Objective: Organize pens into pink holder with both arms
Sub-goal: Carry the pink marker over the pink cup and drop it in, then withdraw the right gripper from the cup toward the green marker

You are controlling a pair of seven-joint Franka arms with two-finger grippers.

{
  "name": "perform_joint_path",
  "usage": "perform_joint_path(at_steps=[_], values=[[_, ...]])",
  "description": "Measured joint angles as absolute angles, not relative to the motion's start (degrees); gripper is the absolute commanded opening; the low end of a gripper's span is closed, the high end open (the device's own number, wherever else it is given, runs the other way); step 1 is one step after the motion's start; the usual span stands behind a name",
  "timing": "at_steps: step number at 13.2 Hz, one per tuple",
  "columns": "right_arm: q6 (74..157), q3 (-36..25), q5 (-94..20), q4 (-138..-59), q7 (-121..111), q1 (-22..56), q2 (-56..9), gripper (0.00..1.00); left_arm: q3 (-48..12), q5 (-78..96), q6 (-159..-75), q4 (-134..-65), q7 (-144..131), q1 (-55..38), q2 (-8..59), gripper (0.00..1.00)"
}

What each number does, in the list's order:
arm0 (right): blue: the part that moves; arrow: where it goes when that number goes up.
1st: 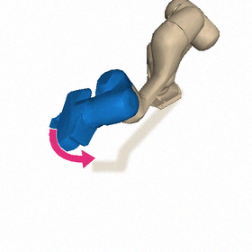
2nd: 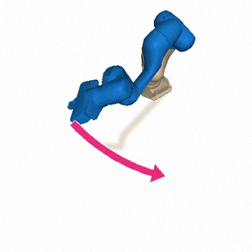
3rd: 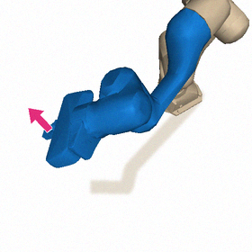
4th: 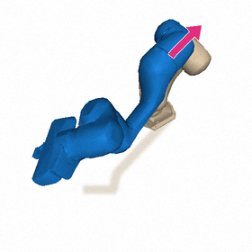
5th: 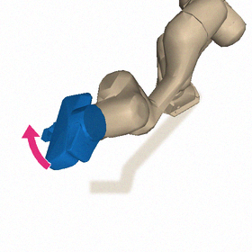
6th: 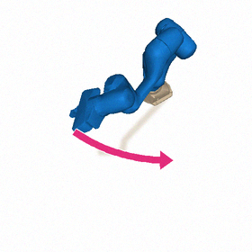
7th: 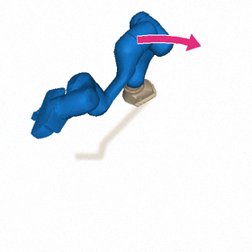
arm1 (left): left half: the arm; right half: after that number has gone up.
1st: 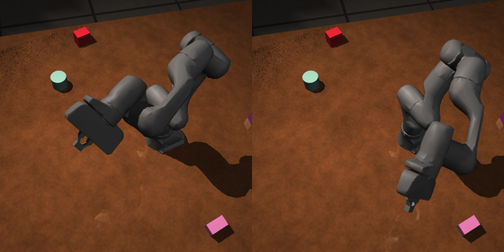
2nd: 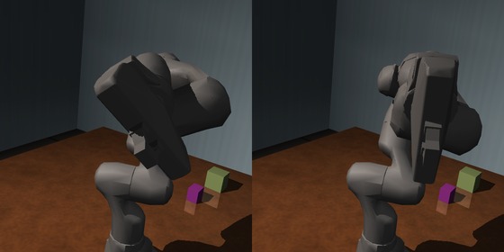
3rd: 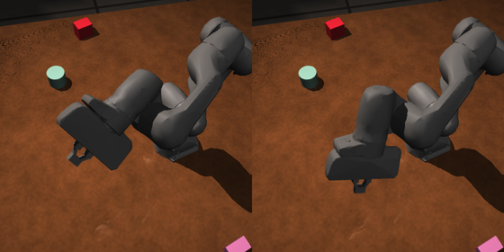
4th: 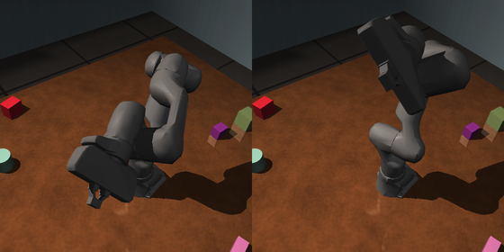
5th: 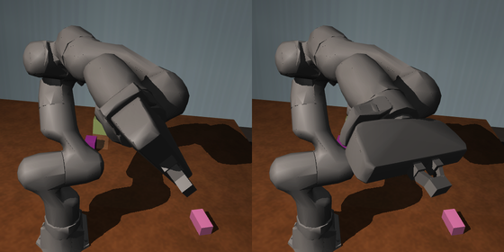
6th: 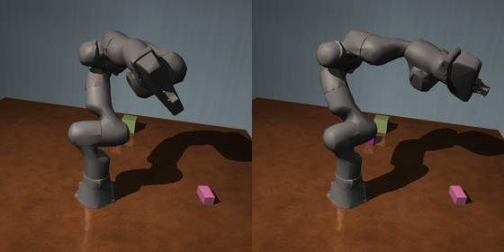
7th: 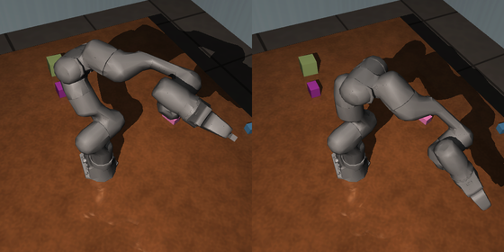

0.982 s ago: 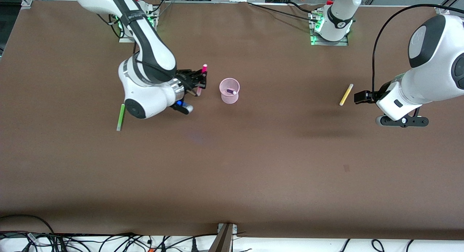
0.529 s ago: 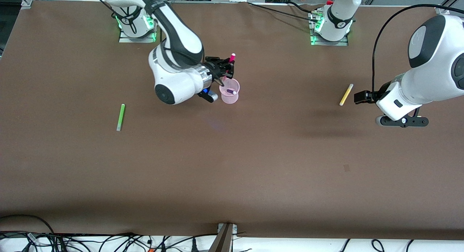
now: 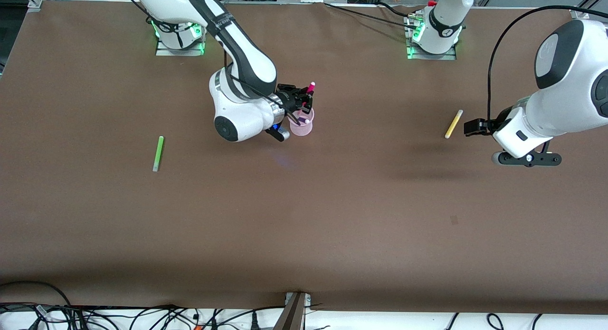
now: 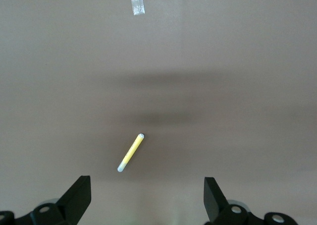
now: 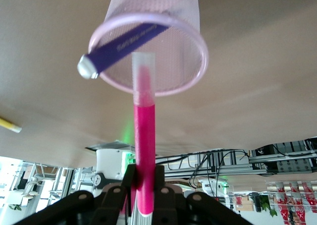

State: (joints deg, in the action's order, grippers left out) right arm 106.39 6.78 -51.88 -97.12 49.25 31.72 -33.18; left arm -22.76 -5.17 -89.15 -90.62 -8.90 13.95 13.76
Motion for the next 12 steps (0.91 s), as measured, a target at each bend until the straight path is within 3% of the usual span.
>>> perform_joint_path(at_steps=[1, 2, 3, 4, 6, 12], values=[[106.7, 6.8, -51.9, -97.1, 49.2, 31.7, -33.7, 0.0, -22.8, -5.2, -89.1, -90.6, -8.9, 13.9, 13.8, 1.0], [107.2, 6.8, -51.9, -97.1, 49.2, 31.7, -34.1, 0.08, -22.8, -5.2, -89.1, -90.6, -8.9, 13.9, 13.8, 1.0], [108.3, 6.8, -51.9, -97.1, 49.2, 31.8, -34.3, 0.26, -22.8, -5.2, -89.1, -90.6, -8.9, 13.9, 13.8, 1.0], [109.5, 6.8, -51.8, -97.1, 49.2, 31.8, -34.5, 0.59, -22.8, -5.2, -89.1, -90.6, -8.9, 13.9, 13.8, 1.0], [110.6, 6.8, -50.3, -97.1, 48.8, 32.2, -35.1, 1.0, -22.8, -5.2, -89.1, -90.6, -8.9, 13.9, 13.8, 1.0], [111.6, 4.4, -34.1, -93.4, 48.6, 32.3, -34.4, 1.0, -22.8, -5.2, -89.1, -90.6, -8.9, 13.8, 13.9, 1.0]])
